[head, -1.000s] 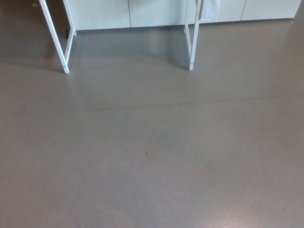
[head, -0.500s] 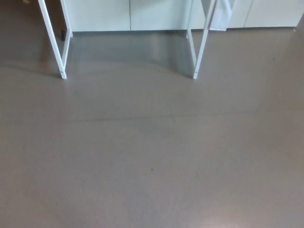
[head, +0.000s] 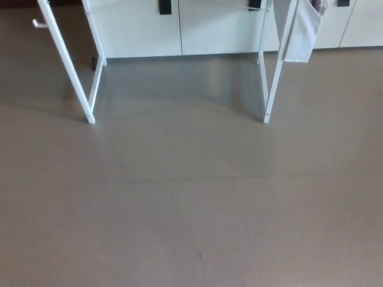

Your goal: The robot walks towards a desk on which a file tray is kept in the middle and a cube is kept to its right. The robot lifts the cube using its right hand and places it on the file tray.

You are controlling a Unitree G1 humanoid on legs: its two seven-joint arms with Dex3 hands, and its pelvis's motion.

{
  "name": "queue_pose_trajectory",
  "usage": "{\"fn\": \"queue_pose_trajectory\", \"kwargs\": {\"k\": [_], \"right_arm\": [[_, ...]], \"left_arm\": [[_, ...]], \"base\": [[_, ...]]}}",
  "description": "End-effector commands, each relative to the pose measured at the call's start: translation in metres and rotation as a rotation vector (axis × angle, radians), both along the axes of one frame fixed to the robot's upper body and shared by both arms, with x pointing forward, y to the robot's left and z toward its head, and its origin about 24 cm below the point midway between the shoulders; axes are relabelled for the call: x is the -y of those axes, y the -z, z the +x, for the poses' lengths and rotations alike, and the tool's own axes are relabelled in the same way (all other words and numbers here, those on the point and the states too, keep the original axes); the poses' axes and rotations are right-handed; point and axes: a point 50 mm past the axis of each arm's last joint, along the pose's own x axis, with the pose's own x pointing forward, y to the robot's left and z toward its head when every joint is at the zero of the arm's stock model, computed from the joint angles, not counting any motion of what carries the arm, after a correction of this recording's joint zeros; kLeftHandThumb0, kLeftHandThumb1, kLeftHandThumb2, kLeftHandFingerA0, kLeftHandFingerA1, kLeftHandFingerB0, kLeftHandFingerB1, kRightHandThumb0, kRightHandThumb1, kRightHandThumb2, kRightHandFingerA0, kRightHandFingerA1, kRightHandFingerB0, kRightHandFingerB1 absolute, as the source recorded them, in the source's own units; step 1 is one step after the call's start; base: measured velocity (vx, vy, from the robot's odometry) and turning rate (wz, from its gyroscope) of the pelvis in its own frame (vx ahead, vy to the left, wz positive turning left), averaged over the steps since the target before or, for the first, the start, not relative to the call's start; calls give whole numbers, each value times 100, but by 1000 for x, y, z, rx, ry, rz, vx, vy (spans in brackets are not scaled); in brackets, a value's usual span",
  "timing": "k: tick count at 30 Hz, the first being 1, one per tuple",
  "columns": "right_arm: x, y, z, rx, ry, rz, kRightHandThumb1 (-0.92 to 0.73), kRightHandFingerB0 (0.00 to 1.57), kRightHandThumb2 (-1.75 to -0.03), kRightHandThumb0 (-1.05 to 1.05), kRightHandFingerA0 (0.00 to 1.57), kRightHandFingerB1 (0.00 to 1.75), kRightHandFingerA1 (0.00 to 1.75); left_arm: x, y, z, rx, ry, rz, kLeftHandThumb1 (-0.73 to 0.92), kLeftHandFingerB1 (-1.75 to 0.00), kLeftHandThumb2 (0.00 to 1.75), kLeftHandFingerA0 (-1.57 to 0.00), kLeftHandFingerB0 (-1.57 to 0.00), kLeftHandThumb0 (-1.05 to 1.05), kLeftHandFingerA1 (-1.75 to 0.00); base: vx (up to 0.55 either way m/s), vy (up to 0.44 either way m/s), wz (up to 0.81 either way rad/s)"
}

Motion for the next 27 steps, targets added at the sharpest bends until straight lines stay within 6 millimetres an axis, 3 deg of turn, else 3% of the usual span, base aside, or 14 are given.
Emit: {"fn": "queue_pose_trajectory", "kwargs": {"k": [1,2,7,12,13,14,15,17,19,21,22,25,26,27], "right_arm": [[2,-1,-1,-43,-35,-17,-39,11,-86,-78,0,54,43],[2,-1,-1,5,34,8,-51,12,-56,-77,0,51,45],[2,-3,1,-2,-31,-39,-40,11,-88,-78,1,57,53],[3,-3,3,13,16,-12,-40,11,-85,-80,0,56,49],[4,-4,4,-36,-22,-44,-53,13,-57,-80,0,54,56],[3,-4,7,-4,12,-40,-37,13,-86,-77,0,57,54],[3,-4,6,-6,-1,-31,-41,12,-87,-84,0,58,53],[3,-3,5,-64,-69,-37,-42,5,-93,-80,0,55,54],[2,-2,5,-9,14,-27,-49,13,-56,-83,0,53,61],[1,-2,5,5,27,-20,-38,12,-84,-79,0,56,48],[0,-2,5,4,-20,-20,-43,7,-88,-82,1,50,50],[0,-2,8,38,20,-28,-38,11,-86,-77,1,57,57],[0,-2,7,28,15,-29,-51,13,-57,-75,0,51,57],[0,0,6,17,20,-28,-41,12,-87,-83,1,56,49]], "left_arm": [[-4,-3,-2,-12,-2,25,79,-64,63,-14,-25,-88,-72],[-4,-3,-2,-18,-4,26,80,-65,63,-11,-21,-88,-74],[-4,-5,2,-9,-18,14,80,-64,63,-10,-18,-85,-73],[-5,-4,1,-15,-14,18,81,-65,63,-9,-17,-86,-72],[-5,-4,1,-10,-17,19,41,-56,106,-10,-7,-41,-60],[-5,-6,4,10,-35,5,40,-56,106,-10,-6,-42,-61],[-5,-6,4,6,-31,12,79,-66,65,-8,-18,-86,-74],[-5,-6,5,1,-31,19,78,-66,63,-10,-20,-87,-76],[-6,-8,7,3,-12,25,81,-66,64,-12,-19,-87,-76],[-6,-8,7,5,-6,26,80,-66,64,-13,-19,-87,-76],[-6,-9,10,-1,26,38,61,-64,95,-18,-20,-91,-70],[-6,-9,13,30,-11,22,78,-66,64,-9,-20,-89,-75],[-6,-9,14,34,-17,18,79,-65,63,-9,-17,-87,-75],[-6,-9,14,38,-24,12,80,-65,64,-9,-18,-87,-75]], "base": [[492,256,-29],[515,178,-23],[487,158,-29],[375,73,5],[388,-17,14],[399,-35,17],[371,-81,20],[476,-118,34],[628,-205,-2],[594,-175,41],[577,-169,3],[380,-80,0],[306,-15,-6],[277,9,-19]]}}
